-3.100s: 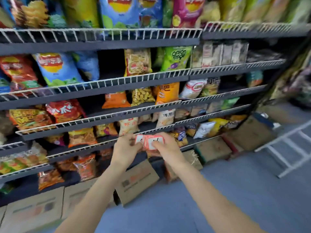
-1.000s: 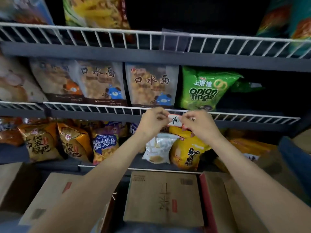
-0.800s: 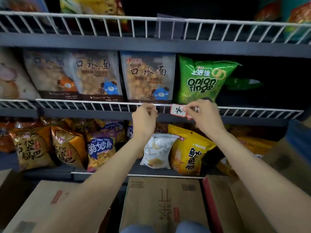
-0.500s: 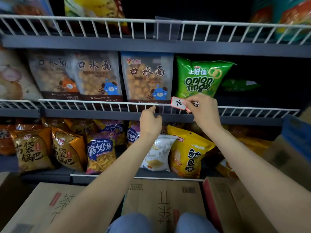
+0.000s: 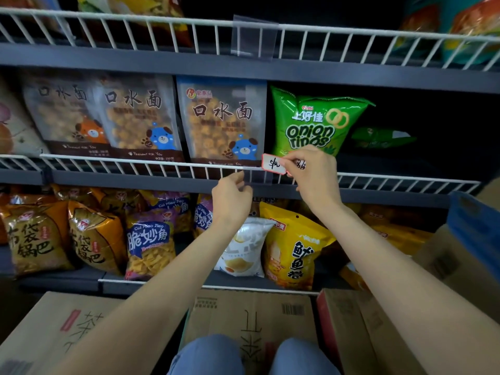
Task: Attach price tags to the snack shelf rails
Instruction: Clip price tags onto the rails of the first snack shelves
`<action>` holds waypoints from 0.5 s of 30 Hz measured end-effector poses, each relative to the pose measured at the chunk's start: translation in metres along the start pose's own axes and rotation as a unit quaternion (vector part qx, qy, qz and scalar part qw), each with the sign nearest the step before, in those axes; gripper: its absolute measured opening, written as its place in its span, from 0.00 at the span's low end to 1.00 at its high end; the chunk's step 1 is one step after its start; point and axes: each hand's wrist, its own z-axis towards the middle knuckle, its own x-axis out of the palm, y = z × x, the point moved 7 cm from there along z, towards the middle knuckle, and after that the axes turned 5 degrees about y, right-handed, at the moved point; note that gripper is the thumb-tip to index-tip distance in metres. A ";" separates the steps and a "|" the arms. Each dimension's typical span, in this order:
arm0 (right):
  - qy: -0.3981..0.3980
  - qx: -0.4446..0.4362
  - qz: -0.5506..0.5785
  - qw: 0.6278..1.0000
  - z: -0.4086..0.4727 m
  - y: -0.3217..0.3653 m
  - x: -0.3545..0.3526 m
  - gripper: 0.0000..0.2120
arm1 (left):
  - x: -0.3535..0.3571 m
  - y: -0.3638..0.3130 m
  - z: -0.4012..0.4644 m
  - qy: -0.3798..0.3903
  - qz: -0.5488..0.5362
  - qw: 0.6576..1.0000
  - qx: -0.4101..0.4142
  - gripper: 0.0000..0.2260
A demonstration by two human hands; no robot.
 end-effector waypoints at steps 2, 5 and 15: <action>-0.014 -0.019 0.001 1.000 -0.001 0.002 0.001 0.06 | -0.001 0.002 -0.002 0.005 0.005 1.000 0.012 0.20; -0.035 -0.047 -0.005 0.998 -0.003 0.004 0.001 0.05 | -0.006 0.003 -0.002 0.002 0.029 0.999 0.040 0.17; -0.032 -0.173 -0.115 0.978 -0.004 0.023 0.018 0.04 | -0.019 0.001 0.004 0.059 0.245 0.949 0.188 0.19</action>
